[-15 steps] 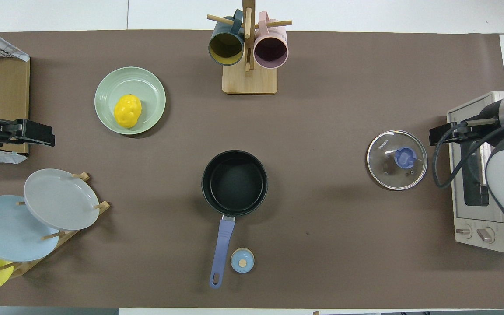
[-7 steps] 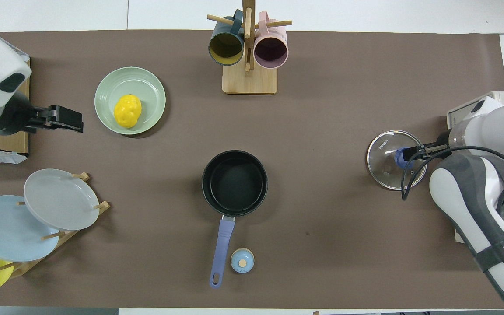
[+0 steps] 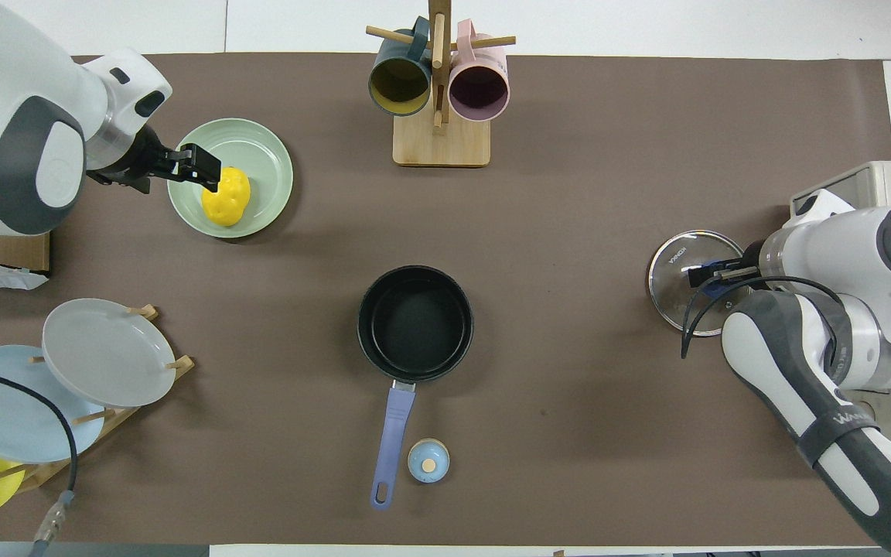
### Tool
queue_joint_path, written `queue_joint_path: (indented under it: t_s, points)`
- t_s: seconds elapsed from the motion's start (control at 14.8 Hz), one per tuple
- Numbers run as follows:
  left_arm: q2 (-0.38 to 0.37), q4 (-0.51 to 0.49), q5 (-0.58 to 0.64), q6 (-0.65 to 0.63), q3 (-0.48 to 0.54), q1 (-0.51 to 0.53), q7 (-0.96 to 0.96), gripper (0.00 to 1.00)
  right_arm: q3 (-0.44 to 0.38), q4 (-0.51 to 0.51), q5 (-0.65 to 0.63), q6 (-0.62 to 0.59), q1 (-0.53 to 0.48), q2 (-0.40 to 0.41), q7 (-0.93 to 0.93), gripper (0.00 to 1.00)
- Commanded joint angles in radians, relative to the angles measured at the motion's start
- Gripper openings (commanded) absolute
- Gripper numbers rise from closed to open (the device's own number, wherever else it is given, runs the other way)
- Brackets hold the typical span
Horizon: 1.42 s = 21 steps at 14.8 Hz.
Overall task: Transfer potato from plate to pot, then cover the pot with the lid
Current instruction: 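Grasp the potato with the left gripper while the right gripper grasps the lid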
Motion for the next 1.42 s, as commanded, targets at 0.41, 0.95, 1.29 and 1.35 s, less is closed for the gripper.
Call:
queue_joint_path:
  t_s: [0.41, 0.95, 1.29, 1.35]
  points:
    - [0.218, 0.127, 0.022, 0.151, 0.016, -0.026, -0.017, 1.0, 0.006, -0.019, 0.016, 0.025, 0.008, 0.013, -0.103, 1.0]
    - [0.162, -0.08, 0.073, 0.303, 0.022, -0.035, -0.047, 1.0, 0.004, -0.018, 0.016, -0.007, 0.005, 0.01, -0.161, 0.6]
    - [0.153, -0.096, 0.073, 0.31, 0.02, -0.026, -0.043, 0.64, 0.004, 0.057, 0.016, -0.112, 0.014, 0.016, -0.158, 0.0]
    - [0.154, -0.096, 0.074, 0.308, 0.02, -0.025, -0.04, 0.31, 0.005, 0.098, 0.016, -0.161, 0.016, 0.026, -0.157, 0.0]
